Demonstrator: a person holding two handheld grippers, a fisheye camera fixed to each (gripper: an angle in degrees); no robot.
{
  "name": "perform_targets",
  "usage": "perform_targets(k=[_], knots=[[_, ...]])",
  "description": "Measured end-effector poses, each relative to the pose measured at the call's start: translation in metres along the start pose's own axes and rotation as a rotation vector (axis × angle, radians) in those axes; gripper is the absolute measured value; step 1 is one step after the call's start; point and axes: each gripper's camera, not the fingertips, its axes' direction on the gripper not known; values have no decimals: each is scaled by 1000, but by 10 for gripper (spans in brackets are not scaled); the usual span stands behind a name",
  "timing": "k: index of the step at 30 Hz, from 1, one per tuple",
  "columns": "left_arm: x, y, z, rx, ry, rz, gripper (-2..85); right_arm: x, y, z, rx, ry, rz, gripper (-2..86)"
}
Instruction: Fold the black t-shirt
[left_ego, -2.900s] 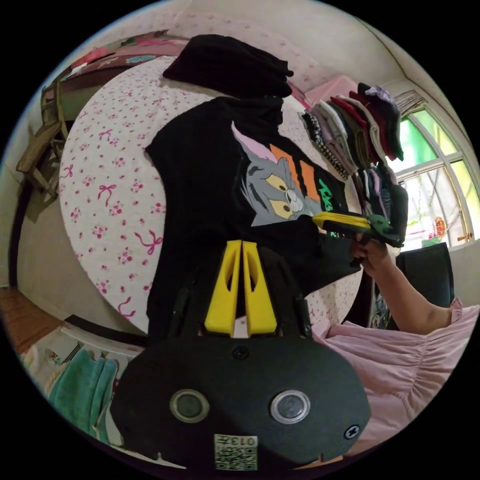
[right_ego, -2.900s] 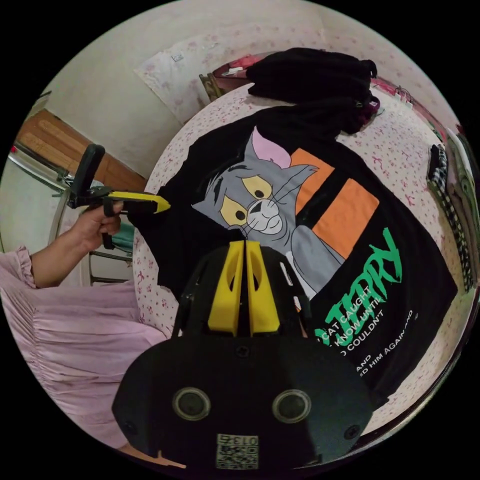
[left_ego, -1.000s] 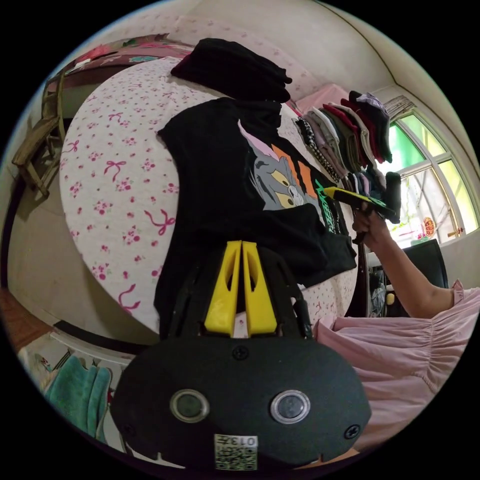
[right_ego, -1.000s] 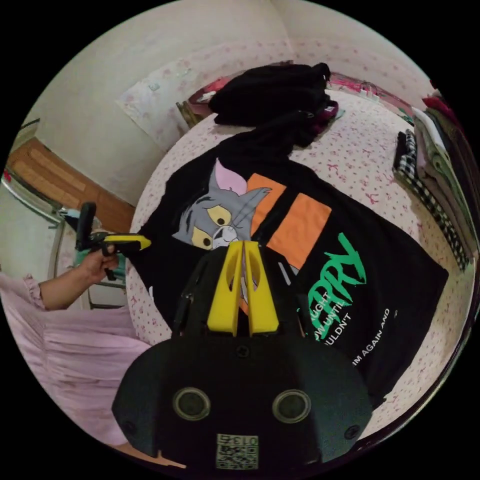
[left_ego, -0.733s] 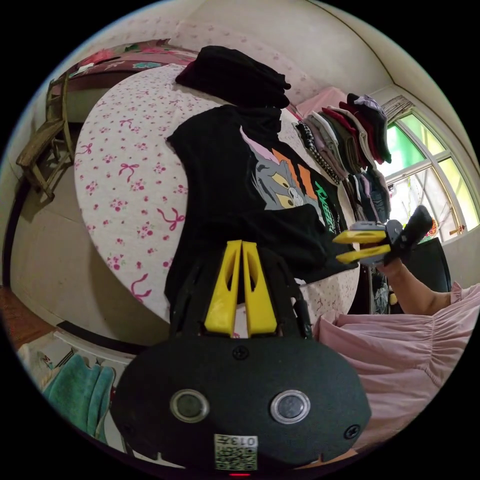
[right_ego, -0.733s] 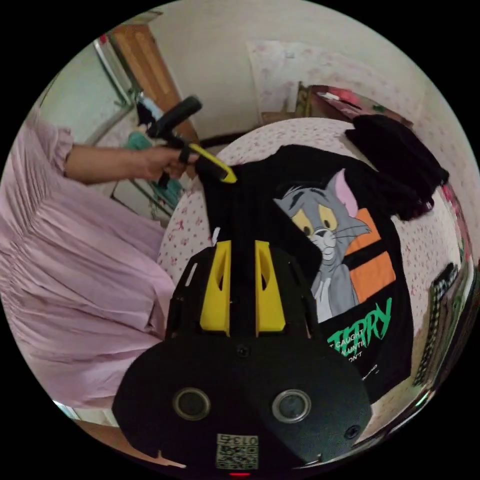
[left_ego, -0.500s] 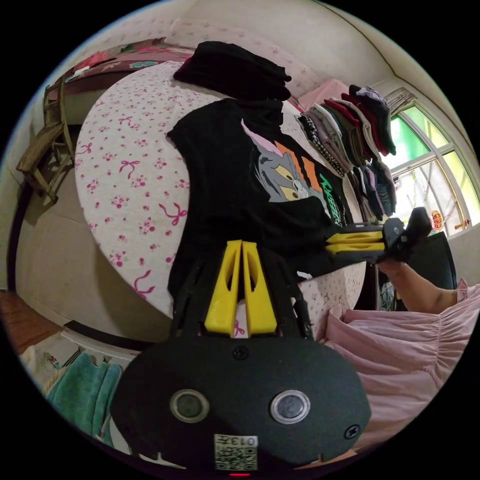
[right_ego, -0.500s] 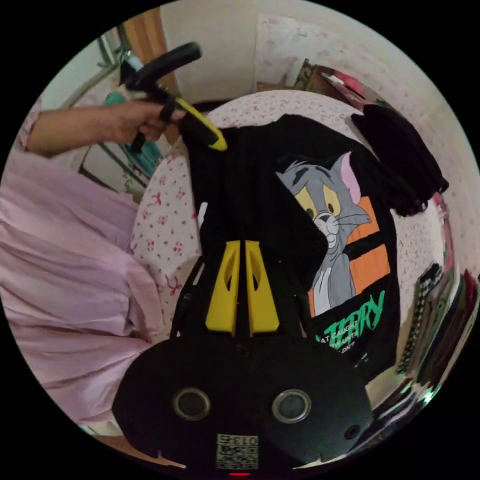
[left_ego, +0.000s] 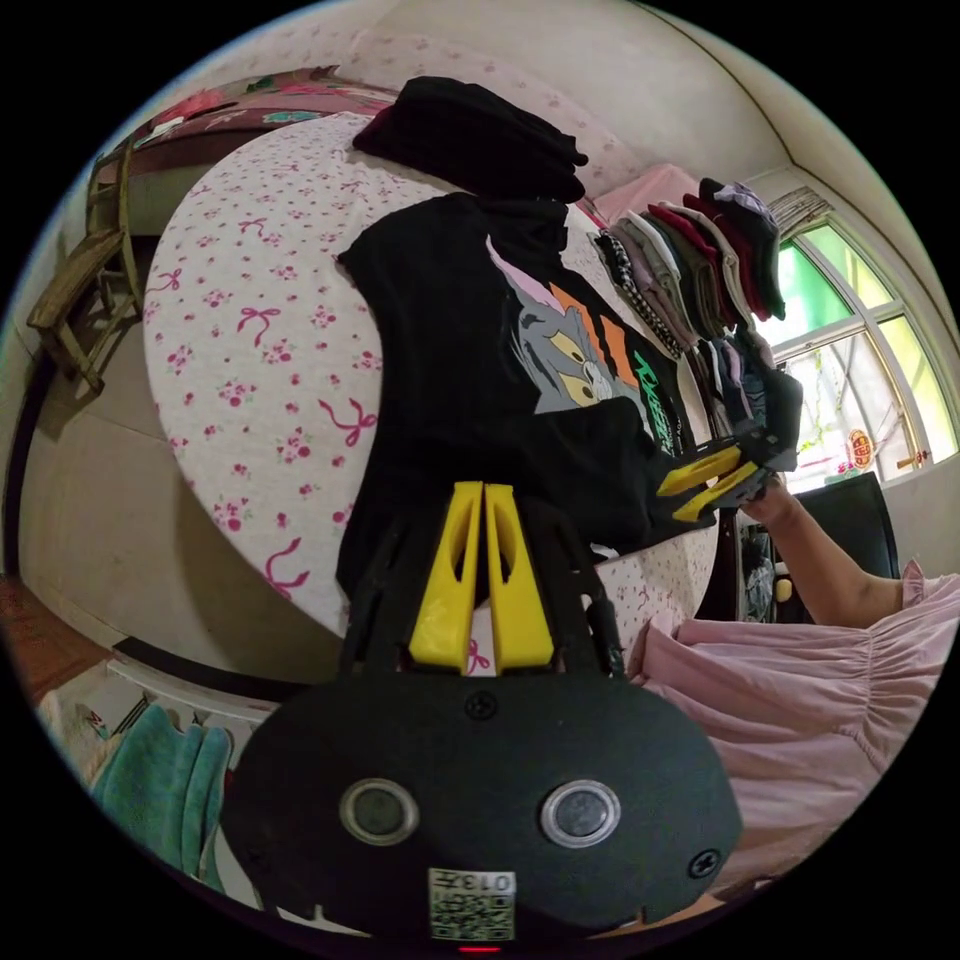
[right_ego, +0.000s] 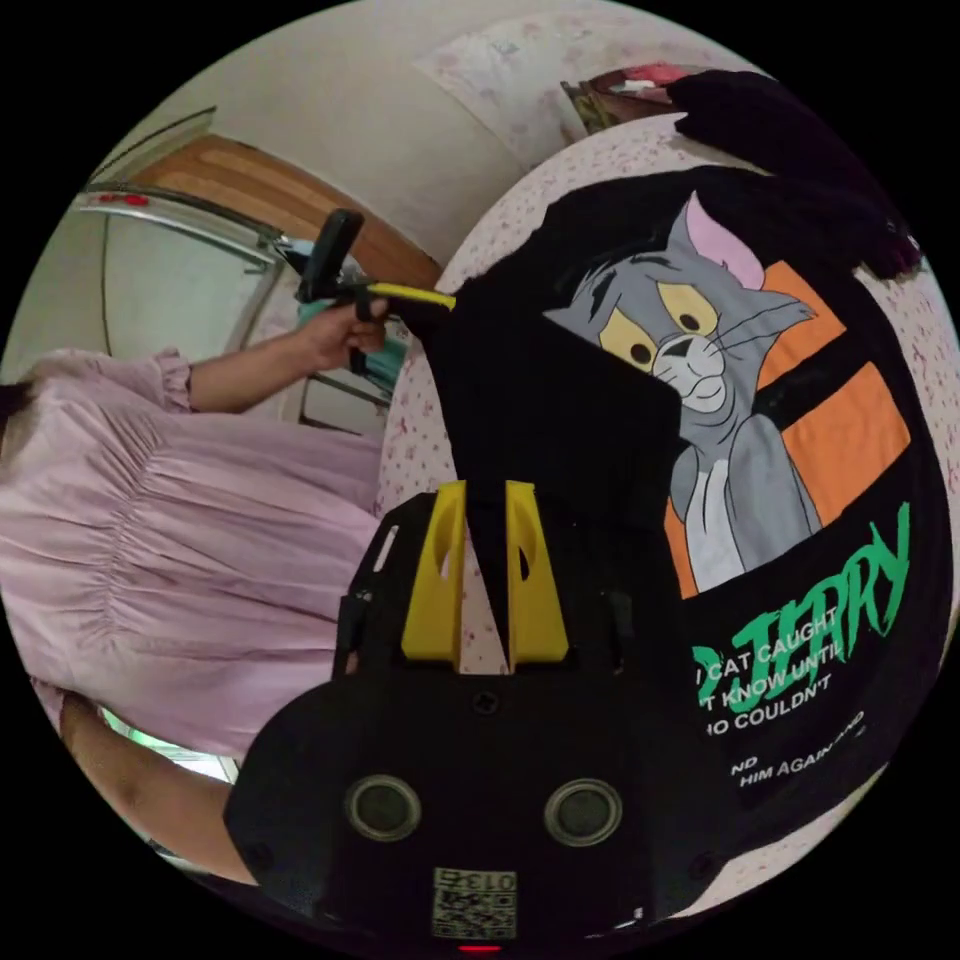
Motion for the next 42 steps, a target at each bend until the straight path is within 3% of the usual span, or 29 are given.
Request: perform_targets(k=[6,10,13,15,16,19,22,27,32,37,42], knots=[[4,-2,0,-3,-3,2,-3,-29,3,-15,130,159,-45,64],[6,-4,1,-5,6,-10,-3,-53,-14,18,-2,185,-141,70],[10,-5,1,-9,-4,-2,-3,-64,-21,55,-116,450,-196,44],[13,-6,1,-14,-12,6,-3,-59,-22,53,-110,492,-168,33],[15,-6,1,-16,-16,9,-3,-55,-22,48,-89,468,-147,32],[19,-7,1,-18,-14,13,-3,-13,-9,-3,123,107,3,28],[22,-6,2,-15,-6,8,-2,24,10,-25,234,-70,122,29],[27,-6,2,-19,2,8,-1,42,24,-17,73,-159,129,57],[53,4,-12,-21,-78,108,3,25,38,-33,133,-85,94,71],[109,13,8,-123,-26,295,34,28,57,-51,241,239,307,85],[154,15,40,-183,-32,403,70,26,41,-47,212,372,349,75]])
